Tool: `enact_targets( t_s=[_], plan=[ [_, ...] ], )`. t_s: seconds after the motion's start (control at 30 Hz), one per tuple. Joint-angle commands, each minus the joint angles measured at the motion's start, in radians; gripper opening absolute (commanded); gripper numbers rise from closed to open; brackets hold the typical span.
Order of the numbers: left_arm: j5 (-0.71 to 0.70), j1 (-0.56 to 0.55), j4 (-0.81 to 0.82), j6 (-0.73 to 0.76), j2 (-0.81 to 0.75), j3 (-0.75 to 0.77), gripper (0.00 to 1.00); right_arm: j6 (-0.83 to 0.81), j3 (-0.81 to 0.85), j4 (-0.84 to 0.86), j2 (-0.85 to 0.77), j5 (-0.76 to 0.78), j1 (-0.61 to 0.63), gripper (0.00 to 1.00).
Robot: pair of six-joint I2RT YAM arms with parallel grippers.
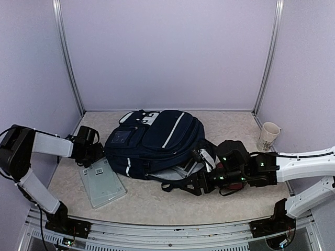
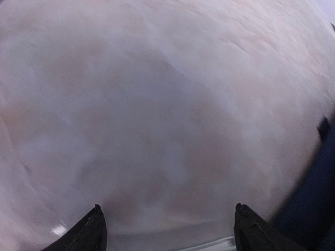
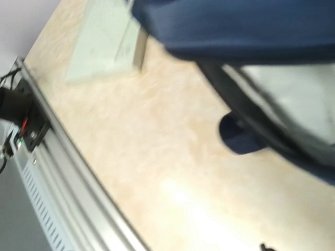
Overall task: Pack the student bag
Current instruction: Move the book to the corner of the board.
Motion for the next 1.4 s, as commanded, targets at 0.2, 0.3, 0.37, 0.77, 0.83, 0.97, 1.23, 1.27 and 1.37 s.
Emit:
enact_targets(
  t_s=[0.2, 0.3, 0.37, 0.77, 0.83, 0.97, 1.23, 1.27, 1.37],
  plan=[
    [0.204, -0.3, -0.087, -0.383, -0.27, -0.349, 0.76, 0.034, 0.052, 0.011, 0.115, -0.006, 0.108, 0.73],
    [0.193, -0.39, -0.155, -0.443, -0.395, -0.364, 0.77, 0.041, 0.082, 0.031, 0.187, -0.032, 0.126, 0.73],
    [0.172, -0.413, -0.251, -0.447, -0.469, -0.353, 0.79, 0.031, 0.119, 0.034, 0.237, -0.04, 0.134, 0.73],
    [0.07, -0.599, -0.699, -0.585, -0.676, -0.261, 0.92, -0.057, 0.39, 0.001, 0.562, -0.098, 0.139, 0.77],
    [0.077, -0.659, -0.716, -0.643, -0.652, -0.28, 0.93, -0.083, 0.444, -0.028, 0.62, -0.109, 0.139, 0.78],
    [0.042, -0.709, -0.809, -0.718, -0.687, -0.278, 0.94, -0.118, 0.546, -0.082, 0.722, -0.159, 0.139, 0.79],
    [0.159, -0.763, -0.765, -0.705, -0.627, -0.328, 0.99, -0.135, 0.644, -0.124, 0.85, -0.238, 0.138, 0.81],
    [0.145, -0.771, -0.79, -0.7, -0.622, -0.315, 0.99, -0.134, 0.643, -0.115, 0.855, -0.25, 0.137, 0.81],
    [0.139, -0.774, -0.801, -0.69, -0.626, -0.321, 0.99, -0.13, 0.653, -0.093, 0.883, -0.29, 0.136, 0.81]
  ],
)
